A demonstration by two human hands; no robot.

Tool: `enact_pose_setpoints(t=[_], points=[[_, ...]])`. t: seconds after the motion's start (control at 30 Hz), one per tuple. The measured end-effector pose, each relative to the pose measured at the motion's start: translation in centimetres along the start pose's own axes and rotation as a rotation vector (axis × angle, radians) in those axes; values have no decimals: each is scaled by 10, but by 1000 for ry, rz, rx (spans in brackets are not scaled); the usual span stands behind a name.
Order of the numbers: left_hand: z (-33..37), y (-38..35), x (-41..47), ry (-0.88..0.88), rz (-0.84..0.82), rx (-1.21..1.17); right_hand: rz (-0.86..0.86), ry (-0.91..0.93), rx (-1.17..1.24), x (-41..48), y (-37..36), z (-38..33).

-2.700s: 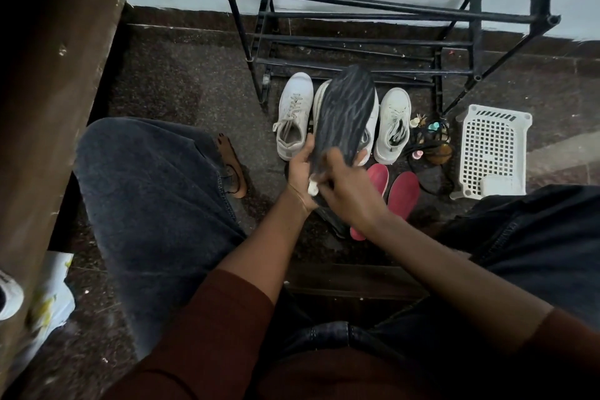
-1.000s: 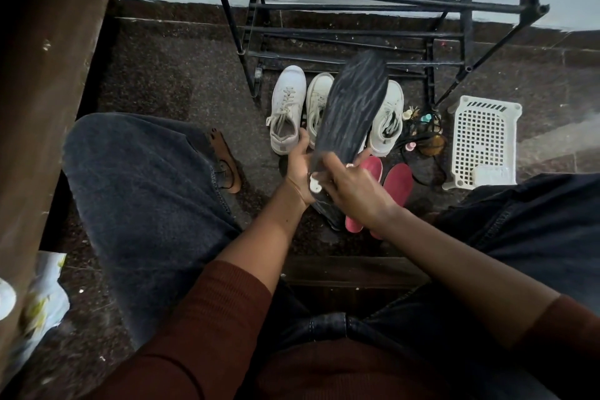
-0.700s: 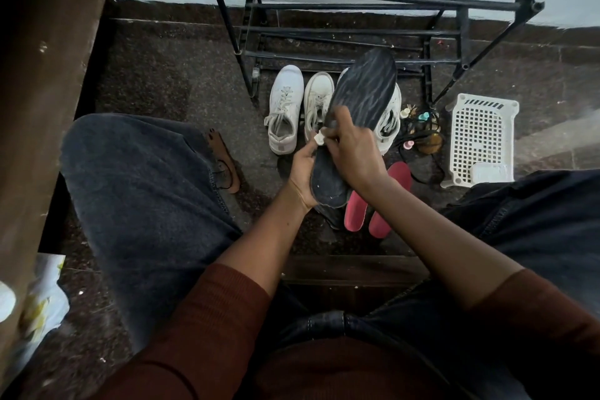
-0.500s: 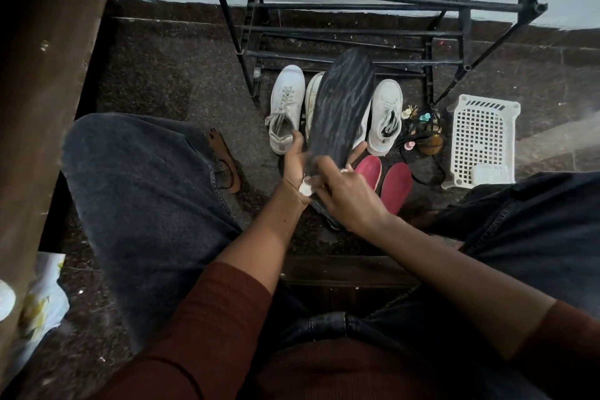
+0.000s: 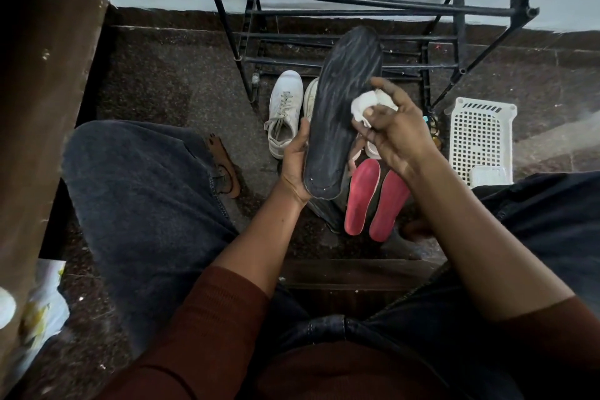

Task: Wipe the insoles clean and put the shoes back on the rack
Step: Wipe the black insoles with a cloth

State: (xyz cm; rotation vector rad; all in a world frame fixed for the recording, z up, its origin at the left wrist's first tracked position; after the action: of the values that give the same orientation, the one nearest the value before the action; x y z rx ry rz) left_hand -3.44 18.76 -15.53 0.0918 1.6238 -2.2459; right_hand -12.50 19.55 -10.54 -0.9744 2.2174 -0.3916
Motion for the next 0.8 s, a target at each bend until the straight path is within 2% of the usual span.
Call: enact_pose_setpoints(t=[0.1, 0.37, 0.57, 0.63, 0.73, 0.8], points=[[1, 3, 1, 5, 8, -38, -34, -54, 11, -8, 3, 6], [2, 21, 10, 1, 124, -14, 4, -76, 123, -13, 15, 3], [19, -4, 17, -85, 50, 31, 15, 9, -80, -10, 11, -9], [18, -5, 17, -88, 49, 36, 42, 137, -325, -10, 8, -19], [12, 0, 16, -82, 87, 7, 80, 459, -998, -18, -16, -40], [11, 4, 15, -105, 100, 12, -52, 599, -1259, -27, -45, -34]])
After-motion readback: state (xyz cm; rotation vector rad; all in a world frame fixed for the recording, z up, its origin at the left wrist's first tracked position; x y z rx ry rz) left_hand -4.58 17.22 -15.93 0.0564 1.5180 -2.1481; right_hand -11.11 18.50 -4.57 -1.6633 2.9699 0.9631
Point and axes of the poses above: each hand's wrist, its own x-axis towards the middle knuckle, its own y-axis out of the back of the hand, z = x × y, the point moved 10 cm from there along x, towards the middle knuckle, and after that the axes turned 9 degrees about x, right-handed, at the moved point
